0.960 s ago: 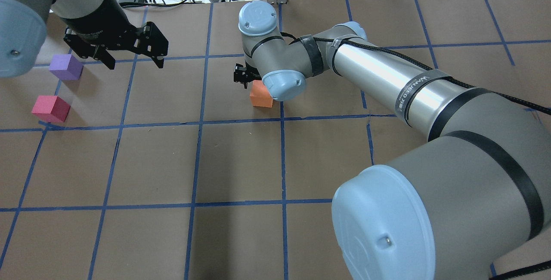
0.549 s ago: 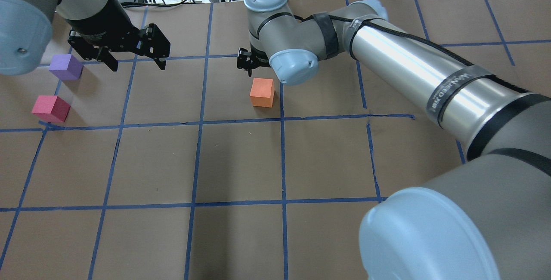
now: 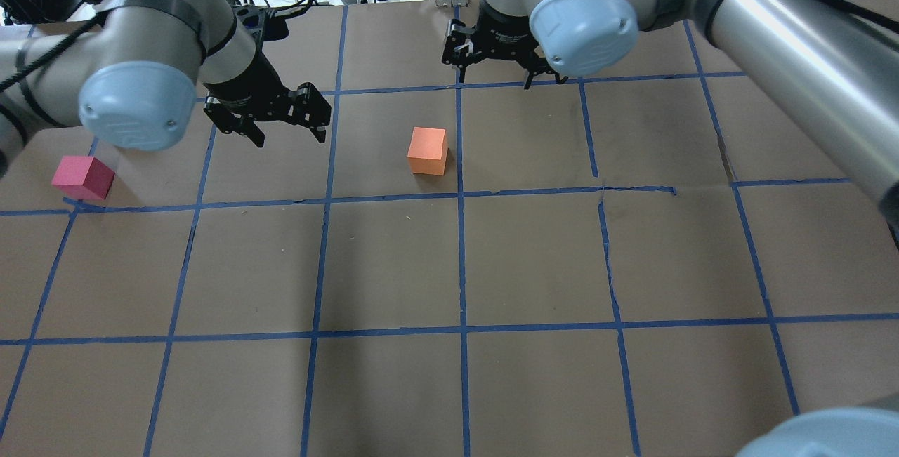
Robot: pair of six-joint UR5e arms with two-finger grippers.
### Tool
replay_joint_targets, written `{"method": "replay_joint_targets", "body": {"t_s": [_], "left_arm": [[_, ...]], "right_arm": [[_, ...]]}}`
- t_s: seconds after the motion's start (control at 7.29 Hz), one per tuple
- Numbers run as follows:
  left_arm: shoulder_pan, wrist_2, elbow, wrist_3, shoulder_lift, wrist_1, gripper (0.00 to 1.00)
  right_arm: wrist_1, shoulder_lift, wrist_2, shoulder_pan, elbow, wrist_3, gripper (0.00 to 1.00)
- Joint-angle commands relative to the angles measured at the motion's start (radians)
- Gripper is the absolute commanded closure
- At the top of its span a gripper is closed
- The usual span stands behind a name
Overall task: Arrange blocks in a line
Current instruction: 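Move the left gripper over the orange cube while the right gripper withdraws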
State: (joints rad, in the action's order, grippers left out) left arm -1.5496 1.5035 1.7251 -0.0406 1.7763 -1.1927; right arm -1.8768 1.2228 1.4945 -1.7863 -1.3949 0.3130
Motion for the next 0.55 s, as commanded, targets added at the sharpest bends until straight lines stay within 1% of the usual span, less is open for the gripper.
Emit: {"method": "replay_joint_targets", "body": {"t_s": [0.0, 0.14, 0.27, 0.41], "left_arm": [[-0.016, 0.050, 0.015, 0.042, 0.133, 0.152, 0.00], [-0.088, 0.055, -0.022, 0.200, 0.167, 0.162, 0.00], [-0.163, 0.055, -0.104, 0.240, 0.210, 0.163, 0.00], [-0.250, 0.057, -0.178, 0.270, 0.260, 0.163, 0.00]], "right_arm": [[0.132, 0.105, 0.001, 0.112, -0.021, -0.163, 0.00], [0.183, 0.148, 0.000, 0.152, -0.023, -0.245, 0.00], [0.244, 0.158, 0.000, 0.184, -0.026, -0.286, 0.00], [0.249, 0.159, -0.003, 0.215, -0.061, -0.316, 0.00]]}}
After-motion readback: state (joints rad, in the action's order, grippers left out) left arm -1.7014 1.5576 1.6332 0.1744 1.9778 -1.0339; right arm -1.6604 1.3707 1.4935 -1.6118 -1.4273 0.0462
